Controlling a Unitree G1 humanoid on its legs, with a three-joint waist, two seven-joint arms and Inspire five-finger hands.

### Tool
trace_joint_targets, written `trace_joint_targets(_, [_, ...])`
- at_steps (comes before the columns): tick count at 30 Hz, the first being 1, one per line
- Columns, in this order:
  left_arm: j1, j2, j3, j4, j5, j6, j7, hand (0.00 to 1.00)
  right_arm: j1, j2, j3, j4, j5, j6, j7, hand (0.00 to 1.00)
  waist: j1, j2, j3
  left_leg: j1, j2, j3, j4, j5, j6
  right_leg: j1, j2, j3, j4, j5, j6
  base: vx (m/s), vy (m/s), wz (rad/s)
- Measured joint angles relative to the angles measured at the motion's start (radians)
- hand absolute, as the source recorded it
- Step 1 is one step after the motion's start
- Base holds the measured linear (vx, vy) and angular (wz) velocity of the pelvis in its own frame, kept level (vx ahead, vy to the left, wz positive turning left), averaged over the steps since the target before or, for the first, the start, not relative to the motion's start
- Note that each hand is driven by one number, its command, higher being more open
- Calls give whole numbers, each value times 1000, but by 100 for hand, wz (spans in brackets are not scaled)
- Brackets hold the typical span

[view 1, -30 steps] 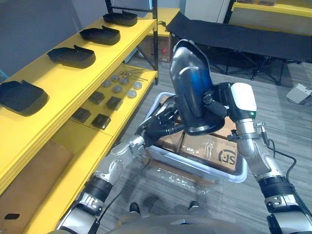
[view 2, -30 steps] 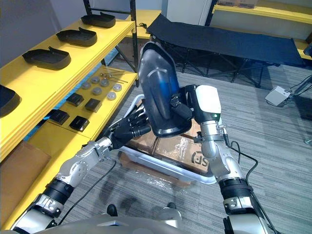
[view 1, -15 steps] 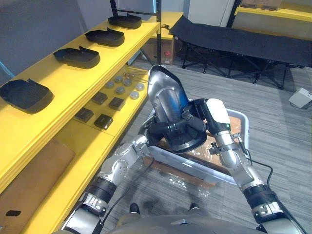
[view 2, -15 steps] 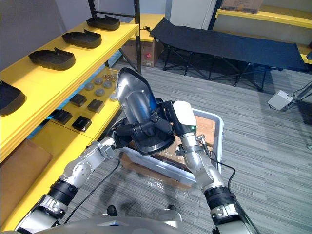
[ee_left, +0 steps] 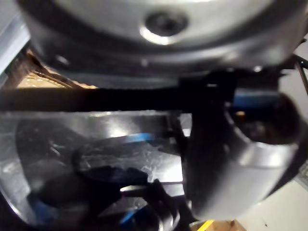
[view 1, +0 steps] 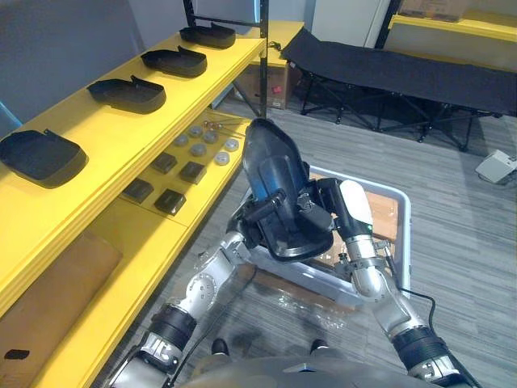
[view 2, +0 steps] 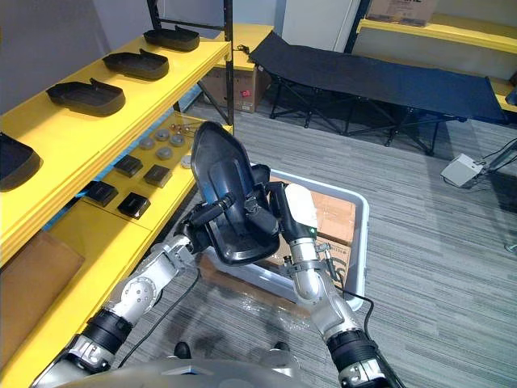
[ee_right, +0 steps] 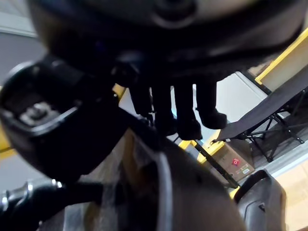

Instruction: Walk over and take three plastic housings, then place them on the shelf

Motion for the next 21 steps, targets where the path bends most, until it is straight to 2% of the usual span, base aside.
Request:
trace_joint_targets(1, [4, 0, -3, 0, 0, -1, 0, 0, 11, 5, 0, 0, 0, 0, -9, 0, 1, -1, -1, 1, 0, 0, 0, -1, -1, 3, 0, -2, -2, 0, 0, -1, 0, 5])
trace_joint_targets(2, [8, 0, -8, 0, 0, -1, 0, 0, 24, 11, 0, -1, 0, 0, -22, 100, 3, -3, -2, 1, 0, -2, 0, -1, -1, 6, 0, -6, -4, 0, 0, 1, 0, 5])
trace_joint_targets(5, [16, 0, -11, 0, 0, -4, 0, 0, 38, 17, 4, -1, 2, -1, -34, 100, 6, -4, -2, 1, 0, -3, 0, -1, -2, 7, 0, -7, -5, 0, 0, 0, 0, 0])
trace_joint_targets(7, [20, 0, -22, 0, 0, -29, 0, 0, 47, 21, 7, -9, 28, -7, -44, 100, 6, -4, -2, 1, 0, -5, 0, -2, -2, 7, 0, -8, -6, 0, 0, 0, 0, 0])
trace_joint_targets(11, [97, -30, -19, -87, -18, -113, -12, 0, 87, 45, 17, -113, 168, -74, -75, 100, 6, -5, -3, -10, -1, -10, 0, -2, -3, 4, 1, -21, -8, -1, -1, 6, -2, 5])
trace_joint_targets(13, [140, -43, -5, -170, 36, -160, -10, 0, 101, 57, 18, -161, 248, -126, -69, 100, 9, -5, -3, -10, -1, -12, 0, -2, -3, 5, 2, -24, -7, -2, -2, 12, -6, 6])
trace_joint_targets(15, [176, -67, 33, -279, 158, -240, 4, 0, 123, 89, 17, -223, 416, -200, -16, 100, 19, -4, -3, -11, -1, -12, 0, -3, -4, 5, 2, -27, -7, -2, -2, 0, 0, 0])
trace_joint_targets(17, [188, -89, 88, -344, 209, -291, 11, 0, 138, 125, -4, -238, 505, -251, 22, 100, 21, -4, -3, -11, -1, -14, 0, -3, -4, 6, 2, -29, -6, -3, -3, 0, 0, 0])
trace_joint_targets(19, [207, -107, 144, -400, 292, -351, 25, 0, 160, 149, -35, -238, 561, -283, 76, 100, 21, -3, -4, -11, -1, -15, 0, -3, -4, 6, 1, -30, -6, -4, -4, 0, 0, 0])
trace_joint_targets(21, [230, -114, 203, -437, 381, -408, 58, 0, 190, 174, -82, -247, 668, -289, 137, 100, 23, 0, -6, -11, -1, -16, -1, -3, -4, 6, 1, -32, -6, -5, -5, 0, 0, 0])
